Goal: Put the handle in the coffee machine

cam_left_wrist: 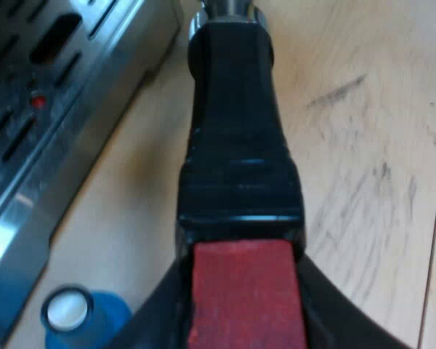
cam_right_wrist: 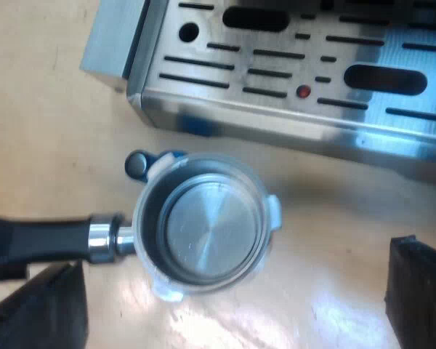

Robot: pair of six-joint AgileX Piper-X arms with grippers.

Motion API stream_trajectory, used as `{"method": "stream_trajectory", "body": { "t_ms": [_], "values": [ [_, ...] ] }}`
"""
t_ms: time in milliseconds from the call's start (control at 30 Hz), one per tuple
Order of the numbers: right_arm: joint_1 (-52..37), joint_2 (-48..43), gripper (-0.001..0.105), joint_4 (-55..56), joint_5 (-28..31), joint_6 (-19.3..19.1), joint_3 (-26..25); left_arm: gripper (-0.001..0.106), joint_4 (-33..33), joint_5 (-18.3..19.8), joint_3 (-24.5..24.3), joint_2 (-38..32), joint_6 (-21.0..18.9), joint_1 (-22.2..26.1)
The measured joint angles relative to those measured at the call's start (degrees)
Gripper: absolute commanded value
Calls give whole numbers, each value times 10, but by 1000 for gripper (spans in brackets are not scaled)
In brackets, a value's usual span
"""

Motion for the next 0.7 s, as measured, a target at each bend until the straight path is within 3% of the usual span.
{"method": "stream_trajectory", "body": {
  "t_ms": [233,467,567,600,700],
  "values": [
    [15,0,84,-4,13,20,0,1,87,4,0,-1,86,76],
    [108,0,84,-4,180,20,0,1,106,19,0,-1,144,153],
    [128,0,84,-4,214,20,0,1,111,38,0,-1,153,188],
    [158,0,84,-4,264,20,0,1,113,46,0,-1,153,202],
    [198,0,84,-4,318,20,0,1,114,51,0,-1,168,223]
  ]
}}
